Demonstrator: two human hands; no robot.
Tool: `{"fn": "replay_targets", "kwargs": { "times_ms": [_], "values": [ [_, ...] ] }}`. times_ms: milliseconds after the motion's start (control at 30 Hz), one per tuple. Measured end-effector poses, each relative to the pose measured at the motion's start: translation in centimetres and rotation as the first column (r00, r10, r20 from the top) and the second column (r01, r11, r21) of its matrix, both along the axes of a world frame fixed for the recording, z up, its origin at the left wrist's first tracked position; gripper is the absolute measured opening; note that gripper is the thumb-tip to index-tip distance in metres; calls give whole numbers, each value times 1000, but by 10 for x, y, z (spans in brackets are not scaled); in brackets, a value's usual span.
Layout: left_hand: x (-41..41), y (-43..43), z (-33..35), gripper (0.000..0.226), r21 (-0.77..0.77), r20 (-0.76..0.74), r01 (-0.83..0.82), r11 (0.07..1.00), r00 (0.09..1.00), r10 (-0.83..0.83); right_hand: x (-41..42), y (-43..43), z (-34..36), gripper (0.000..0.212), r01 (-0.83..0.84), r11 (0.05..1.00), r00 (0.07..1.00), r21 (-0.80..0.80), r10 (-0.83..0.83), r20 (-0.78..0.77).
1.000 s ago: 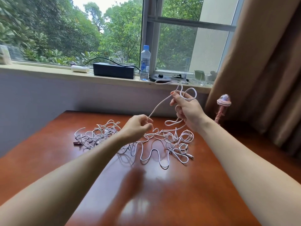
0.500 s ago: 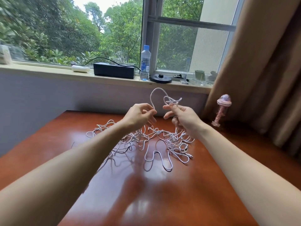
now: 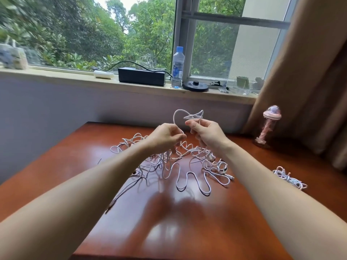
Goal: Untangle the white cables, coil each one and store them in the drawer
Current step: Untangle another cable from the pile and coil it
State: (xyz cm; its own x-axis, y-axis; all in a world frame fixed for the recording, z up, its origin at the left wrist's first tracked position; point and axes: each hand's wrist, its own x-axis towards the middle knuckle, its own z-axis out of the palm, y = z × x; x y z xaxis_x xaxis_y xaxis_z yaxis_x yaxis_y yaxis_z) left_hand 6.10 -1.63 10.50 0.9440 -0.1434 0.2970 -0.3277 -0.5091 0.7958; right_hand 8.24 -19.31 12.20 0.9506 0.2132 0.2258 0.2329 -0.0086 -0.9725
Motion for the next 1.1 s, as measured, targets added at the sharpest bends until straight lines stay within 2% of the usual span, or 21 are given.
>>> {"fn": "replay_targets", "kwargs": {
  "times_ms": [100,200,267,367,433,633,800,1000,1100],
  "values": [
    [-3,6,-9,14,-6,16,-34,999,999,34,9,1,-7,17,36,990,999,-137,-39,-24],
    [-5,10,-11,13,-56,12,-20,998,1000,21,8,4,-13,22,-16,973,999,-230,6,-40],
    [-4,12,-11,9,-33,27,7,999,1000,-6,7,8,-17,25,-45,962,998,-268,31,-56],
    [-3,15,-13,10,-12,50,-1,1000,999,2,7,12,-19,22,-59,972,996,-226,41,-82],
    [-5,17,-14,12,-38,47,-6,999,999,7,6,15,-18,14,-70,980,996,-185,58,-71],
    [-5,19,-27,10,-89,25,-11,996,1000,13,6,23,-15,11,-24,988,996,-153,10,-89],
    [1,30,-60,8,35,22,-90,995,996,90,7,18,-10,21,58,989,996,-139,-66,-54],
    [2,40,-73,30,130,77,-100,987,993,90,9,10,-9,21,63,996,998,-65,-64,-20],
    [8,42,-79,40,292,163,-132,947,983,86,12,11,-9,19,90,995,996,-38,-90,13]
  ]
}}
